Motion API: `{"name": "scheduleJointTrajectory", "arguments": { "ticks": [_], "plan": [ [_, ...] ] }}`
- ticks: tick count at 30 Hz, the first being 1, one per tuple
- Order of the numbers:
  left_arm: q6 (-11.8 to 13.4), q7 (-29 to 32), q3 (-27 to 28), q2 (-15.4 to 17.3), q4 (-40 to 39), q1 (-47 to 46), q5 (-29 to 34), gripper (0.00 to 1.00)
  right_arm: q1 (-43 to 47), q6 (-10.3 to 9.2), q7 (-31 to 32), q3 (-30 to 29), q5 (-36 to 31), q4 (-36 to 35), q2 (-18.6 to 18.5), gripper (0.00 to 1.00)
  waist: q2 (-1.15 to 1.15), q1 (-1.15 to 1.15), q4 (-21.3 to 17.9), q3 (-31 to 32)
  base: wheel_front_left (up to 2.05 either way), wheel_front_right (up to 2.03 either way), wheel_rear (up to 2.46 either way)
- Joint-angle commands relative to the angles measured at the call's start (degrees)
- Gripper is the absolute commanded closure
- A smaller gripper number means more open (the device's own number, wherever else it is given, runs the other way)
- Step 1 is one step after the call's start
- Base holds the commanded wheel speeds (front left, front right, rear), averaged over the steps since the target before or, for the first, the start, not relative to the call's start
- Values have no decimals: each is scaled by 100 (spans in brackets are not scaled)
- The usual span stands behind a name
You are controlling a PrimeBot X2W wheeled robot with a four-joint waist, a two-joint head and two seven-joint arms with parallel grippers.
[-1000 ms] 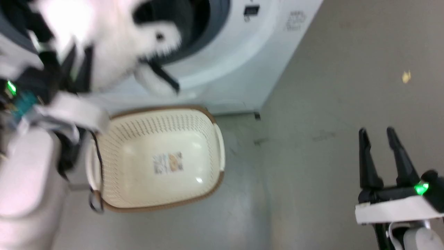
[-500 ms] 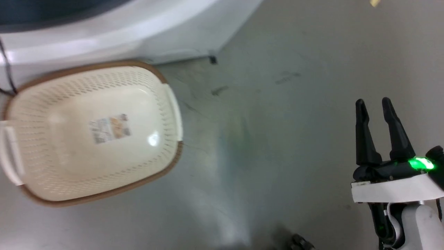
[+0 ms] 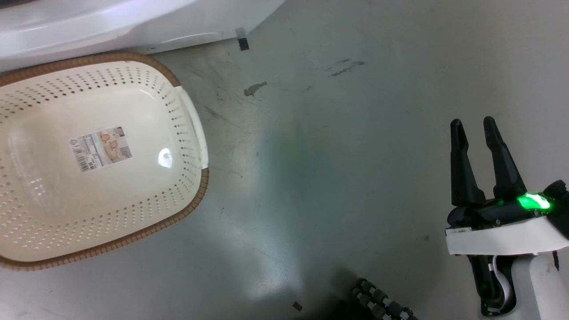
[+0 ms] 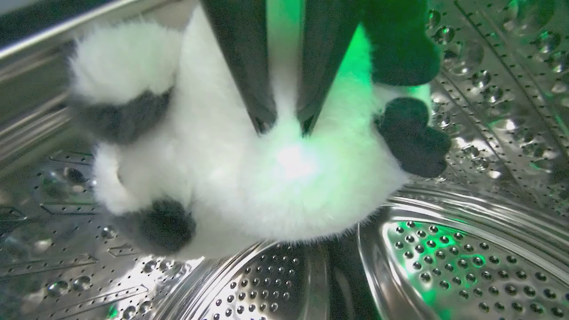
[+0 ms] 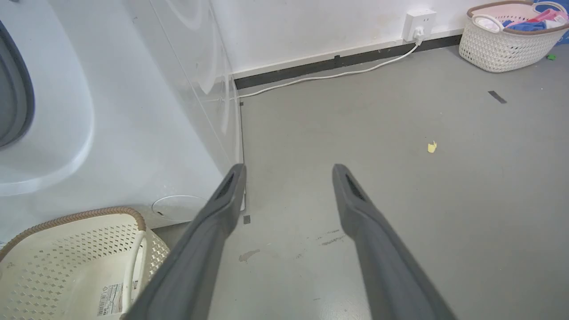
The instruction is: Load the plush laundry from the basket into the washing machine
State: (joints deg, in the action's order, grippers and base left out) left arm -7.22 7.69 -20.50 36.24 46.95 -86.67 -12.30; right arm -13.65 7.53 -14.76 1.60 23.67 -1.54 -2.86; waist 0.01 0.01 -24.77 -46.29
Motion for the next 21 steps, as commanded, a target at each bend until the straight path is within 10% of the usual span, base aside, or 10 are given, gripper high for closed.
{"name": "scheduleJointTrajectory", "arguments": {
  "ticks": [1,3,21],
  "plan": [
    [-18,-94,-72,-39,168,21,-38,100,-142,-4,-24,-29,-52,-24,-1,0,-1,-1,65,64,0,0,0],
    [-20,-202,-123,-92,319,79,-95,0,-158,-4,-24,-87,-120,-35,-1,0,-1,-1,138,154,0,0,0],
    [-25,-2247,-236,-1319,751,2613,-1116,0,427,-4,-24,-836,-1337,7,-1,0,-1,-1,1431,2777,0,0,0]
  ]
}}
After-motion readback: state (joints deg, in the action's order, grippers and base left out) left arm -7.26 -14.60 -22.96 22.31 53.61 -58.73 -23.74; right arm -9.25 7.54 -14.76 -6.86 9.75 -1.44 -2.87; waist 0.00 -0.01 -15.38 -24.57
